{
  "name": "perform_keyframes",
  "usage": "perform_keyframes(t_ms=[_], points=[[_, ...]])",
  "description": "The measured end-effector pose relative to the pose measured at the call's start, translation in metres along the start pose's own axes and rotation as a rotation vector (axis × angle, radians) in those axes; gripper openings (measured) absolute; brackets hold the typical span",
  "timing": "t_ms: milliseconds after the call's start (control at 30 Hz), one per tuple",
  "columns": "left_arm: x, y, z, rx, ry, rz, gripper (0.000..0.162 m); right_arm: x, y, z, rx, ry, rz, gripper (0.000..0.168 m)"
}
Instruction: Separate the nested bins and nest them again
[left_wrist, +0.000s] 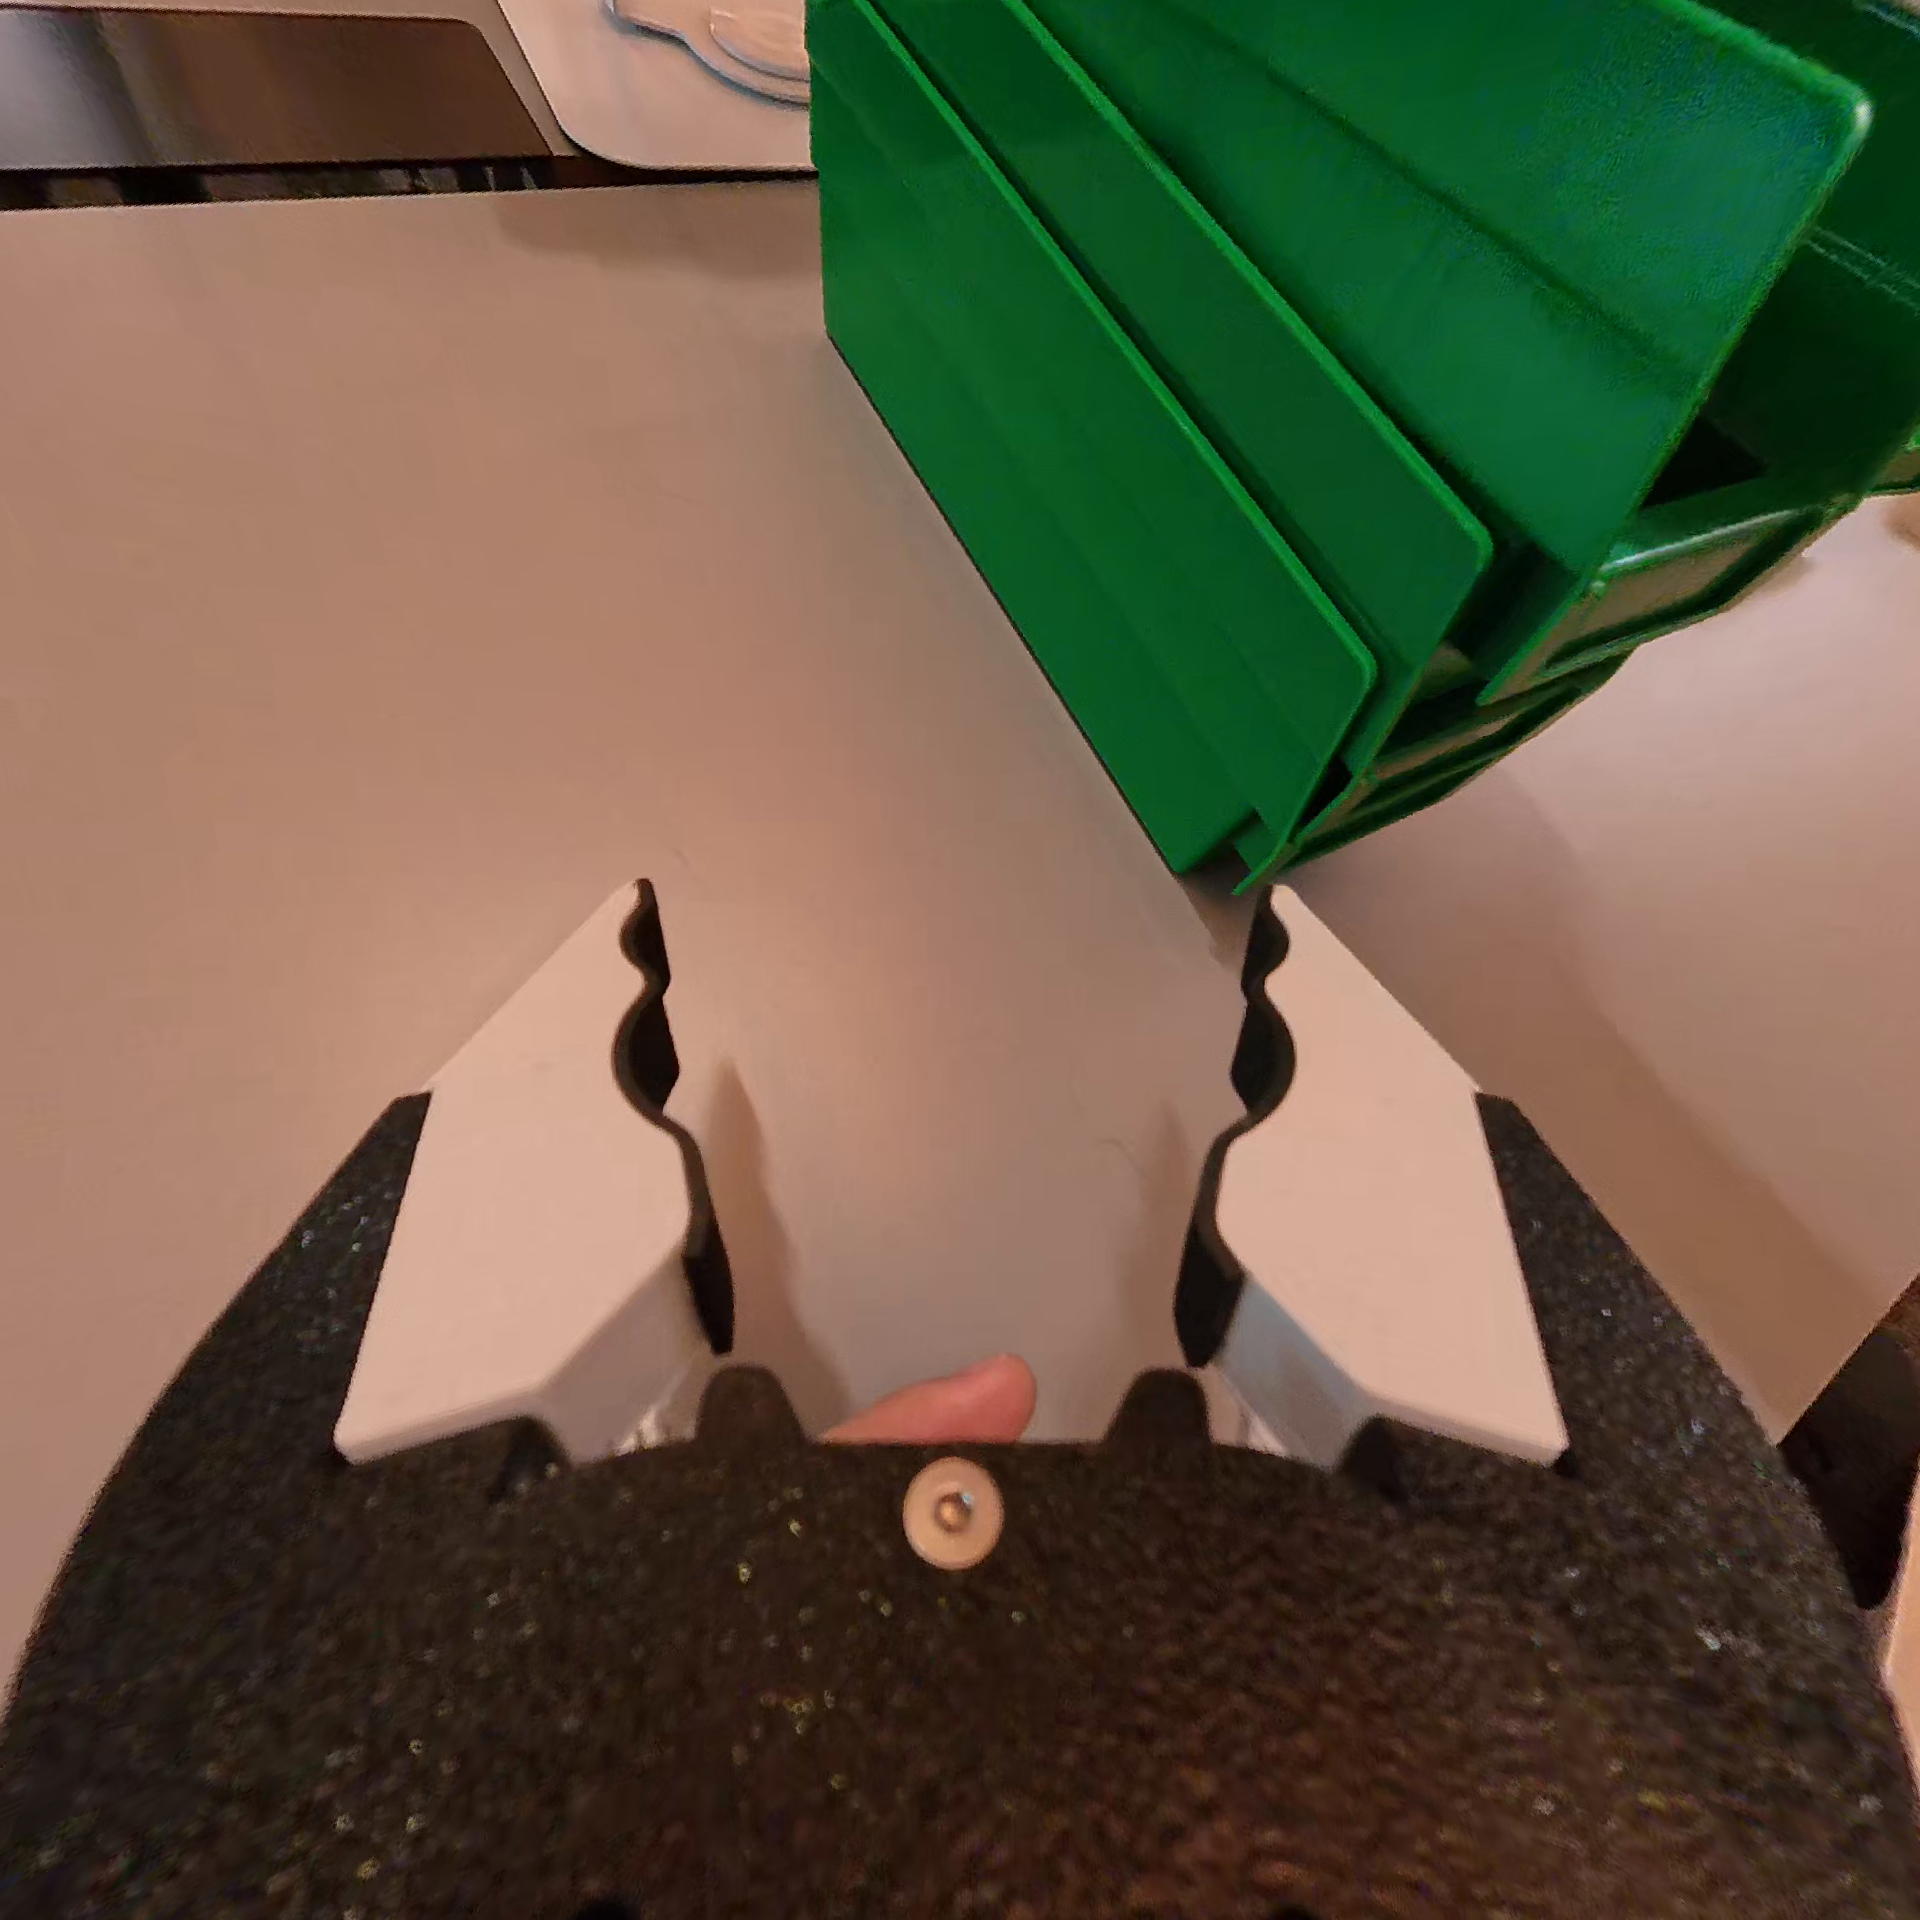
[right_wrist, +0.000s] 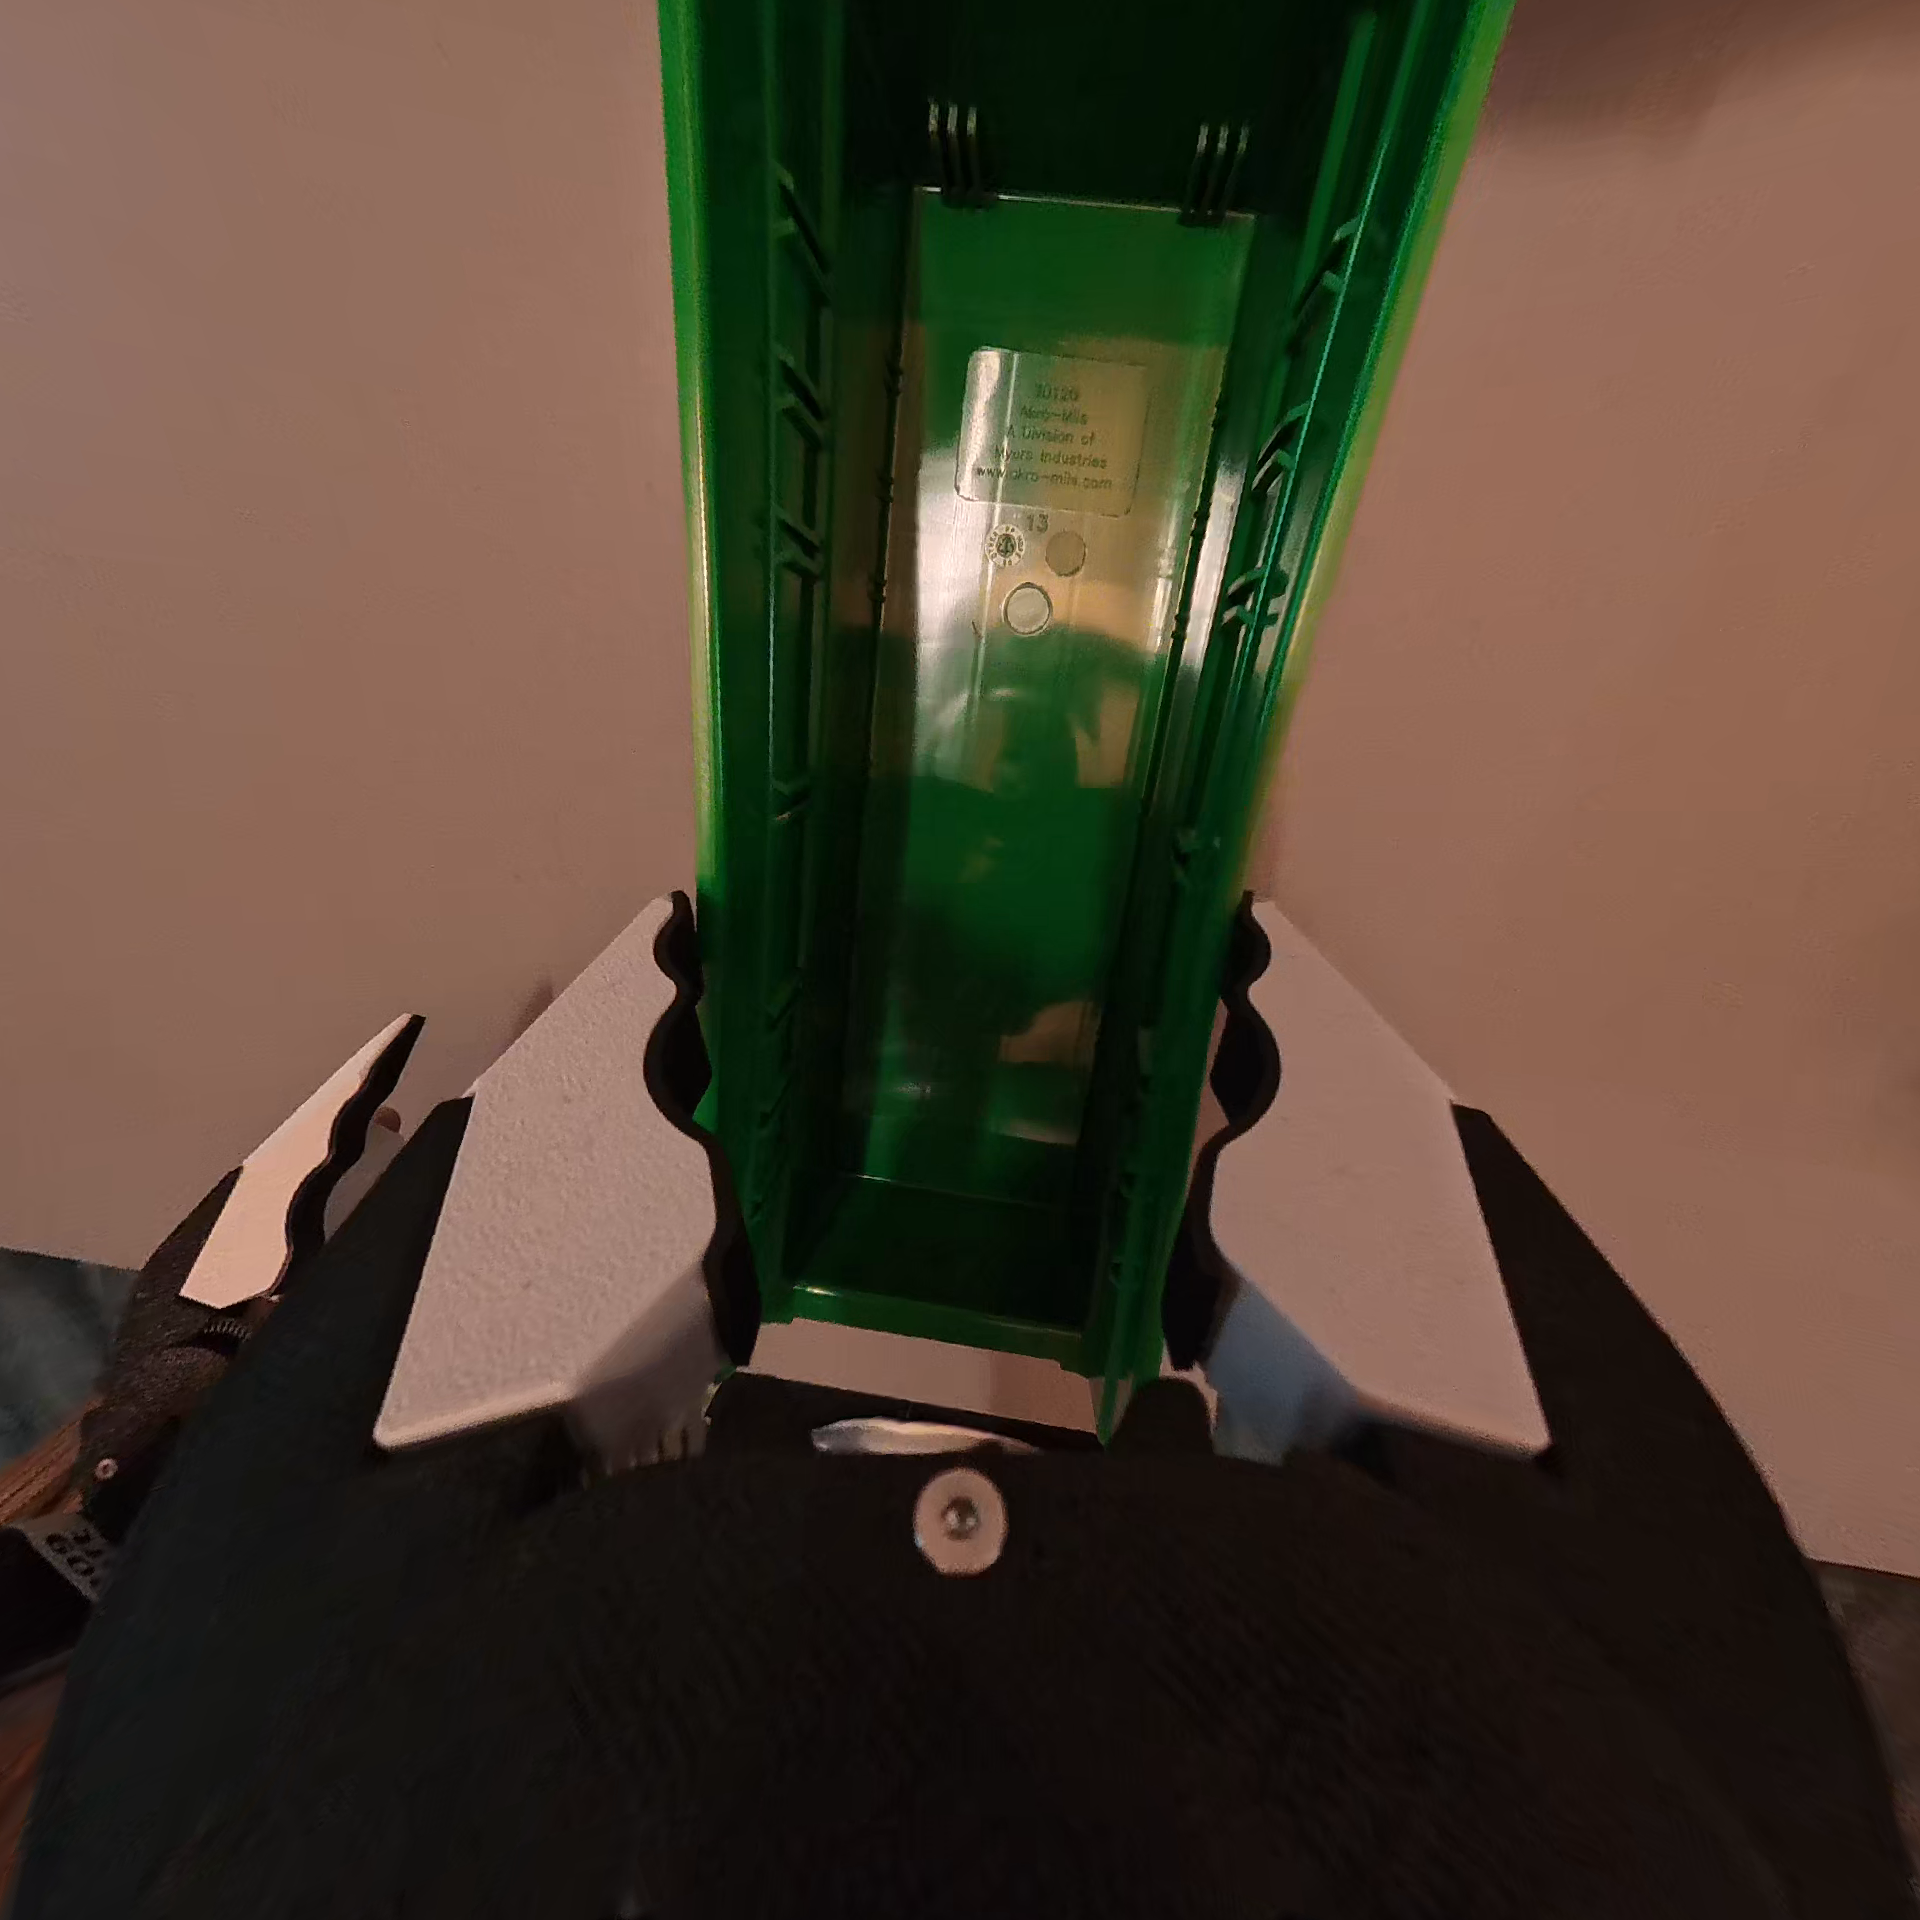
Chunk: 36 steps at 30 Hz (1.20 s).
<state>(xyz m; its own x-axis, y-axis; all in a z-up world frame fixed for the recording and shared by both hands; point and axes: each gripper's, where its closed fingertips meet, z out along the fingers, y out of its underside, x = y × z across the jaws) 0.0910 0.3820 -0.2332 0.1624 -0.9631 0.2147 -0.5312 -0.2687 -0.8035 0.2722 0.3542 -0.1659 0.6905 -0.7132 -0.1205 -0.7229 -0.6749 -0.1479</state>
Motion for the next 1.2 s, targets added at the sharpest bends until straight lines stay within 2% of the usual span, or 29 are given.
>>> perform_keyframes(t_ms=[100,433,600,700,833,1000,1200], points=[[-0.002,-0.001,-0.002,0.007,0.001,-0.009,0.109,-0.001,-0.006,-0.01,0.018,-0.014,-0.004,0.099],[0.0,0.0,-0.001,0.0,0.0,-0.002,0.109,-0.01,-0.027,-0.075,0.126,-0.02,-0.063,0.098],[0.0,0.0,-0.001,0.002,-0.004,0.0,0.109,-0.007,-0.038,-0.119,0.187,-0.07,-0.074,0.098],[-0.002,0.002,0.001,-0.005,-0.007,-0.003,0.109,0.007,-0.042,-0.15,0.229,-0.08,-0.079,0.099],[-0.002,0.004,0.004,-0.015,-0.007,-0.004,0.109,0.052,-0.047,-0.174,0.281,-0.045,-0.036,0.1],[-0.002,0.005,0.005,-0.02,-0.015,0.001,0.109,0.123,-0.037,-0.152,0.298,-0.02,0.038,0.099],[-0.001,0.011,0.012,-0.046,-0.027,0.012,0.109,0.195,-0.019,-0.088,0.297,-0.03,0.094,0.099]])
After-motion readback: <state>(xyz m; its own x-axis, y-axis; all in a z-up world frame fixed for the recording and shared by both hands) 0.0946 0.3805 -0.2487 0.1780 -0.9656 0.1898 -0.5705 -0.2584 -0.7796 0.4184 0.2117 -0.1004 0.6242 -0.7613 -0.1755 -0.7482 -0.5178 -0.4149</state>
